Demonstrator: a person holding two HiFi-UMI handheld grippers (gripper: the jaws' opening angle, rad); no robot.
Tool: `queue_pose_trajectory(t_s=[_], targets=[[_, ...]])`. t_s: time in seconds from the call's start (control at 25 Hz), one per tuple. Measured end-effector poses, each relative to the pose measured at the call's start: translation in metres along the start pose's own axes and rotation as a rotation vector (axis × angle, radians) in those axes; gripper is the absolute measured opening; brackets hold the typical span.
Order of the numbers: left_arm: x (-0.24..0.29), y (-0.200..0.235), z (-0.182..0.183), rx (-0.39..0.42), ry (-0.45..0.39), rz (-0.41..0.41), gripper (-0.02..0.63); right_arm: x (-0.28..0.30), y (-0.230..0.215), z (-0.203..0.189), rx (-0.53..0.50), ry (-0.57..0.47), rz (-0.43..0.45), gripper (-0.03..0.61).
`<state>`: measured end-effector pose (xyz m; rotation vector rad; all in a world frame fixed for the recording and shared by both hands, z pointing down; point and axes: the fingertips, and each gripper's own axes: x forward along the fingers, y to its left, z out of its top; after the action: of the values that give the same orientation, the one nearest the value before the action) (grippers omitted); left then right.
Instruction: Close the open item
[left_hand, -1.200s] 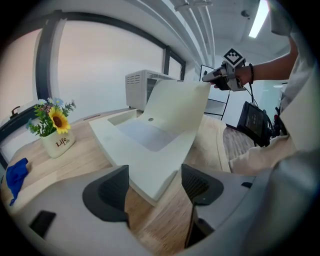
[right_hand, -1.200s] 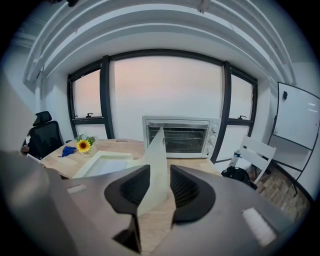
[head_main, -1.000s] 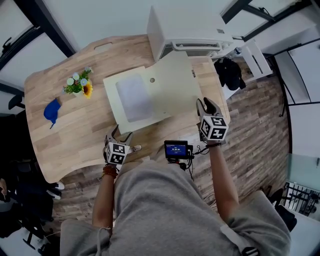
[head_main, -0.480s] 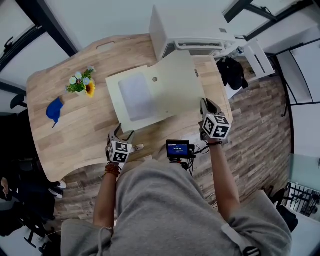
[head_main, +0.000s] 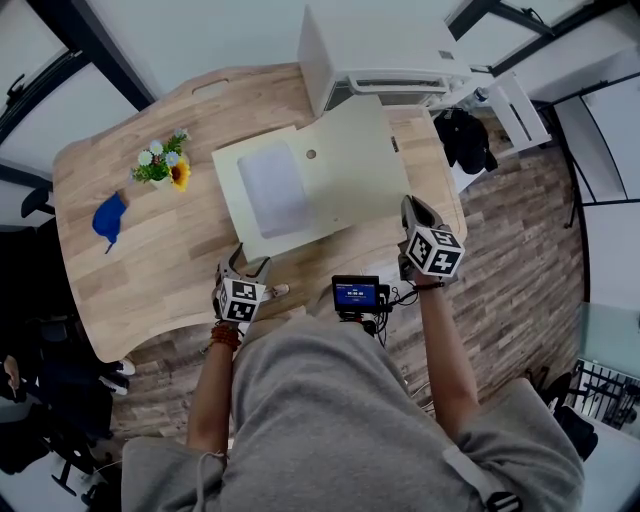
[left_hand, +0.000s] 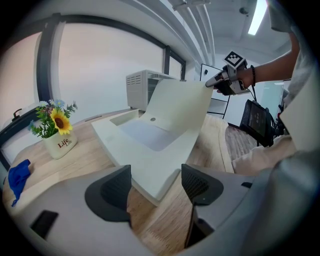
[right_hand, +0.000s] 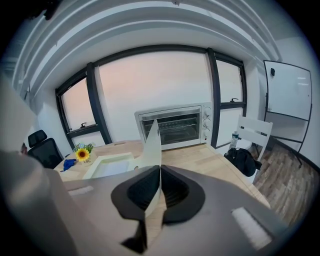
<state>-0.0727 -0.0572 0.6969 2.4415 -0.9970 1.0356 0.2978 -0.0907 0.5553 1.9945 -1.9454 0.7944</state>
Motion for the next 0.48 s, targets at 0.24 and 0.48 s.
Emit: queue_pose_trajectory(t_s=[0.24, 0.48], targets=[[0.0021, -0.0008, 0.0032, 0.006, -0.002, -0.006, 0.314, -0.003, -0.002, -0.0017, 0.007, 0.004, -0.006, 0.015], [0.0012, -0.0019, 0.0018, 0.015, -0.001, -0.017, 0.314, -0.0082, -0.0014, -0.0064, 0.017, 0.008, -0.012, 0.015]])
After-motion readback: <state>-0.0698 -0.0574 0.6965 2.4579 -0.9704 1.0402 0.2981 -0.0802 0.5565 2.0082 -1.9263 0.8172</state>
